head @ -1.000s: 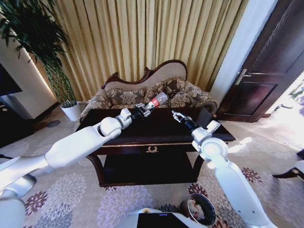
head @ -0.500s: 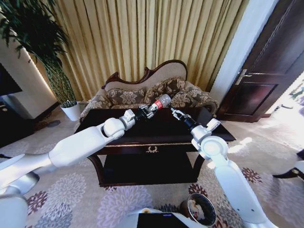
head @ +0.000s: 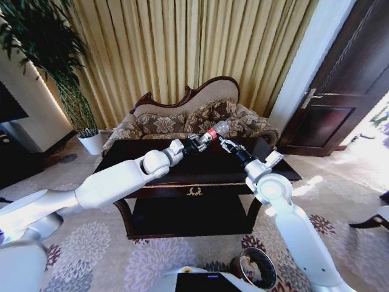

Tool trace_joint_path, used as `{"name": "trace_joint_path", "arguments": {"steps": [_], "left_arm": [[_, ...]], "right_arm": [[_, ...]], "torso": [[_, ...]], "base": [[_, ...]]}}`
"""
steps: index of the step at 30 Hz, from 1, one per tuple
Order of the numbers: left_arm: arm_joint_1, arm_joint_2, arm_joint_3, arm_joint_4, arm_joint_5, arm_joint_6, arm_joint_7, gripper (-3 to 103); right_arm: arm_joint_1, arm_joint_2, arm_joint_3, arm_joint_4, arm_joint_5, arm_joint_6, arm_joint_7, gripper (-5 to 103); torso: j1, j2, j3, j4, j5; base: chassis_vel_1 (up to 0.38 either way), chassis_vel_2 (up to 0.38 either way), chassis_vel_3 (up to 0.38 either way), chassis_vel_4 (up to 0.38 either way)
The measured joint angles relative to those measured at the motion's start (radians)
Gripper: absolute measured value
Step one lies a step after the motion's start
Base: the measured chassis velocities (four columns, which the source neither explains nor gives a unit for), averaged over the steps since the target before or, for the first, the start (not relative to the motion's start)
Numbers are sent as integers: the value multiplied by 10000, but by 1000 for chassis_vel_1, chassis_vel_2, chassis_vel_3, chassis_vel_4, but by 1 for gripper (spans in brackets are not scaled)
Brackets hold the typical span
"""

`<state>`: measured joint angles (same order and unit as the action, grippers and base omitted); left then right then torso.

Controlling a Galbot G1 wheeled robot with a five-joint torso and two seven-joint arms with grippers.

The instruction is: Move to the front of the table and place the trash on the table into the trash bin.

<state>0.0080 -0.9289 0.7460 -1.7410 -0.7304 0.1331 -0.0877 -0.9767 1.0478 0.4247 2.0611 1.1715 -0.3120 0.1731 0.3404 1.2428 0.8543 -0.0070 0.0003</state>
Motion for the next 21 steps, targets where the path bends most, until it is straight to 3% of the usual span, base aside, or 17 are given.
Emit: {"name": "trace_joint_path", "arguments": {"steps": [21], "left_arm": [[-342,-882,512,321,-175,179,-201,33]], "right_arm": [[94,54,-18,-158,-270,29,-17,100]], "torso": [[0,0,0,0,0]], "base": [[0,0,0,0]]}}
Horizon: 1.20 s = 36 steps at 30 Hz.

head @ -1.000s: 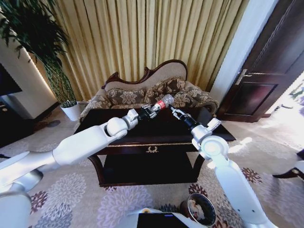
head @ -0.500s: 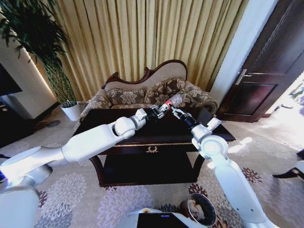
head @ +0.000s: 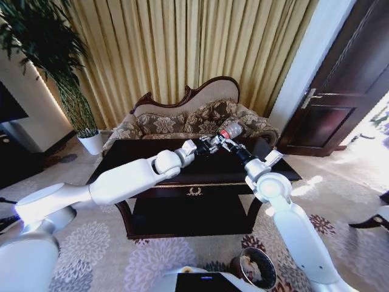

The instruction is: Move to the front of the table and place the trash on the table into the trash bin.

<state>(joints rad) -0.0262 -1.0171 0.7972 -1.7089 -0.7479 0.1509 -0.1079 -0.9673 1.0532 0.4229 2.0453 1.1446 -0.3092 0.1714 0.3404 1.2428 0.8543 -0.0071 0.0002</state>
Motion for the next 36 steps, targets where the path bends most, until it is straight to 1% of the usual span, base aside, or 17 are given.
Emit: {"name": "trace_joint_path", "arguments": {"steps": [6,7,8,9,13,14,16,18,20,23,24,25,27,31,33,35,36], "left_arm": [[11,-111,71,57,-2,18,-12,33],[23,-128,83,60,-5,21,-15,32],[36,-163,97,88,-4,22,-18,32],[36,-163,97,88,-4,22,-18,32],[63,-417,181,254,0,-10,-22,32],[63,-417,181,254,0,-10,-22,32],[64,-534,206,365,2,-8,-23,32],[61,-578,220,410,1,6,-23,32],[57,-639,229,471,-2,30,-24,32],[57,-665,229,497,-5,33,-25,32],[57,-673,229,510,-17,36,-38,32],[57,-673,227,511,-25,37,-43,32],[57,-668,223,512,-29,38,-43,32],[64,-626,210,520,-42,32,-41,32],[65,-621,205,527,-47,29,-37,32],[65,-619,190,550,-51,11,-3,32],[65,-619,190,550,-51,11,-3,32]], "right_arm": [[-42,48,-1,-5,-91,38,5,100],[-53,48,0,-7,-99,62,7,102],[-64,48,1,-15,-109,90,10,100],[-64,48,1,-15,-109,90,10,100],[-155,44,19,-27,-169,147,15,88],[-155,44,19,-27,-169,147,15,88],[-237,35,64,-29,-229,192,16,81],[-276,31,85,-29,-251,211,15,81],[-321,26,112,-38,-296,244,-21,74],[-329,22,122,-51,-312,262,-44,71],[-337,14,125,-67,-320,278,-63,65],[-338,13,125,-77,-327,287,-87,65],[-338,12,125,-85,-333,295,-100,61],[-323,23,88,-137,-358,308,-184,48],[-314,26,72,-152,-367,309,-207,48],[-311,28,56,-169,-398,315,-220,42],[-311,28,56,-169,-398,315,-220,42]], "torso": [[1,0,0,1,0],[0,0,0,2,-1],[0,0,0,3,0],[0,0,0,3,0],[0,0,0,-1,1],[0,0,0,-1,1],[0,-1,0,-1,0],[0,0,0,0,0],[0,0,0,0,0],[0,0,0,0,0],[0,0,0,0,0],[0,0,0,1,0],[0,0,0,0,0],[-1,0,0,1,0],[0,0,0,2,-1],[0,0,0,2,-1],[0,0,0,2,-1]], "base": [[0,0,0,0],[0,0,0,0],[0,0,0,0],[0,0,0,0],[0,0,0,0],[0,0,0,0],[0,0,0,0],[0,0,0,0],[0,0,0,0],[0,0,0,0],[0,0,0,0],[0,0,0,0],[0,0,0,0],[0,0,0,0],[0,0,0,0],[0,0,0,0],[0,0,0,0]]}}
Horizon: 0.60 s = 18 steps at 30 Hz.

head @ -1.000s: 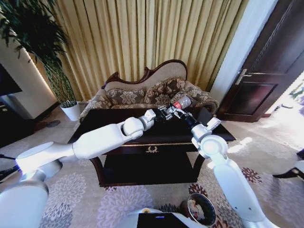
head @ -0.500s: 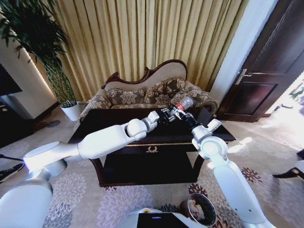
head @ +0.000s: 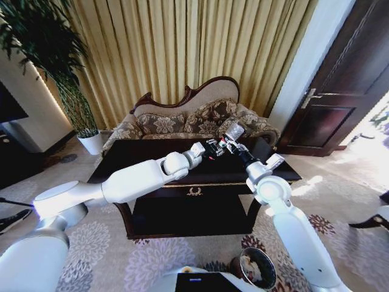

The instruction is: Move to the front of the table and place the trash on the table into the trash bin.

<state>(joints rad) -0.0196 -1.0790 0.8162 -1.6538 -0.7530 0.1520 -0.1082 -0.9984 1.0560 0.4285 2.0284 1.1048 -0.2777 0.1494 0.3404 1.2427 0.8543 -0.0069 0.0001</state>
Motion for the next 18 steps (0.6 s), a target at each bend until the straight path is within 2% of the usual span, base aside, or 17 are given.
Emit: {"name": "trace_joint_path", "arguments": {"steps": [2,10,11,13,14,15,16,17,18], "left_arm": [[6,0,-12,7,-12,-5,12,32],[70,-9,-111,-52,-169,6,-110,32],[81,8,-169,-114,-219,84,-170,28],[84,24,-201,-157,-256,144,-231,32],[85,52,-227,-194,-298,189,-289,38],[85,78,-244,-228,-328,222,-331,38],[85,114,-261,-261,-357,251,-374,44],[85,114,-261,-261,-357,251,-374,44],[86,144,-273,-304,-381,269,-419,49]], "right_arm": [[-9,0,0,-26,-26,11,-28,39],[-33,-13,24,-82,-63,56,-98,39],[-39,-14,31,-95,-61,62,-120,37],[-42,-14,35,-107,-60,66,-132,36],[-44,-14,37,-121,-60,68,-141,33],[-44,-14,32,-133,-61,68,-152,30],[-44,-13,28,-145,-65,68,-156,27],[-44,-13,28,-145,-65,68,-156,27],[-43,-13,24,-148,-65,68,-159,27]], "torso": [[0,0,0,-1,0],[0,0,0,-1,0],[0,0,0,-2,1],[0,0,0,-2,0],[0,0,0,-1,1],[0,0,0,-1,0],[0,0,0,-1,1],[0,0,0,-1,1],[0,0,0,0,0]], "base": [[0,0,0,0],[0,0,0,0],[0,0,0,0],[0,0,0,0],[0,0,0,0],[0,0,0,0],[0,0,0,0],[0,0,0,0],[0,0,0,0]]}}
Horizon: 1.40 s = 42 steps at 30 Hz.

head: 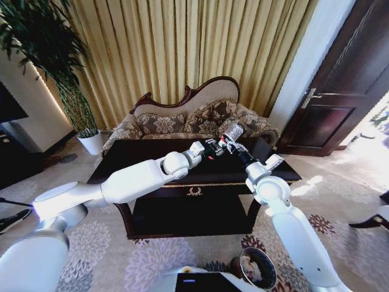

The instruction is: Move to the front of the table and place the trash on the table into the trash bin.

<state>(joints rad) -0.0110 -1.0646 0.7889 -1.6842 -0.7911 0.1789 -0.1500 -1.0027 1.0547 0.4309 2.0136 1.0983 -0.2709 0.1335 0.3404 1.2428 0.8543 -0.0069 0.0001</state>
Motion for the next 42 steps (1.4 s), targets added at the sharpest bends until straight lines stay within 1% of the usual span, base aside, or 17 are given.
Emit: {"name": "trace_joint_path", "arguments": {"steps": [6,7,9,11,13,14,15,16,17,21,24,27,28,31,32,35,42], "left_arm": [[79,168,-215,-299,-302,137,-330,76],[79,168,-215,-299,-302,137,-330,76],[138,329,-355,-499,-448,163,-384,87],[181,422,-453,-599,-503,174,-400,87],[364,785,-926,-867,-712,204,-740,97],[364,785,-926,-867,-712,204,-740,97],[423,978,-1133,-951,-822,208,-861,99],[618,1265,-1474,-1160,-1050,321,-879,100],[737,1533,-1890,-1298,-1287,405,-933,100],[980,1963,-2612,-1492,-1727,604,-1257,100],[1473,2479,-3627,-1682,-2012,836,-1652,100],[2882,3191,-5117,-2165,-2206,1124,-2046,100],[2882,3191,-5117,-2165,-2206,1124,-2046,100],[4839,3928,-7153,-2675,-2208,1289,-2106,100],[4839,3928,-7153,-2675,-2208,1289,-2106,100],[6731,4499,-8810,-3110,-2207,1353,-2057,100],[8708,4953,-10656,-3860,-2336,1296,-2352,100]], "right_arm": [[-34,-41,66,-17,-3,-1,3,24],[-34,-41,66,-17,-3,-1,3,24],[-80,-66,138,-16,-1,-1,10,24],[-96,-73,177,-18,-1,-1,22,24],[-164,-111,264,-82,-16,0,190,24],[-164,-111,264,-82,-16,0,190,24],[-187,-108,267,-96,-17,4,229,24],[-216,-120,313,-78,-24,56,268,21],[-247,-119,336,-80,-49,84,318,21],[-268,-124,376,-110,-97,130,366,21],[-241,-138,364,-137,-125,170,394,21],[-179,-197,293,-153,-194,202,418,21],[-179,-197,293,-153,-194,202,418,21],[-162,-300,243,-193,-236,223,427,21],[-162,-300,243,-193,-236,223,427,21],[-141,-377,147,-276,-343,254,423,21],[-155,-439,87,-228,-420,294,457,21]], "torso": [[0,0,0,-1,0],[0,0,0,-1,0],[0,0,0,-3,1],[0,0,0,-2,0],[0,0,-1,-2,-14],[0,0,-1,-2,-14],[0,0,-1,-6,14],[0,0,0,3,-15],[0,0,0,0,1],[0,0,0,-1,1],[0,1,-1,-1,0],[0,0,-1,-3,-3],[0,0,-1,-3,-3],[0,1,-1,3,-3],[0,1,-1,3,-3],[-1,1,-1,5,-6],[0,1,-1,-2,1]], "base": [[0,0,0,0],[0,0,0,0],[0,0,0,0],[0,0,0,0],[0,0,0,0],[0,0,0,0],[0,0,0,0],[0,0,0,0],[0,0,0,0],[0,0,0,0],[0,0,0,0],[0,0,0,0],[0,0,0,0],[0,0,0,0],[0,0,0,0],[0,0,0,0],[0,0,0,0]]}}
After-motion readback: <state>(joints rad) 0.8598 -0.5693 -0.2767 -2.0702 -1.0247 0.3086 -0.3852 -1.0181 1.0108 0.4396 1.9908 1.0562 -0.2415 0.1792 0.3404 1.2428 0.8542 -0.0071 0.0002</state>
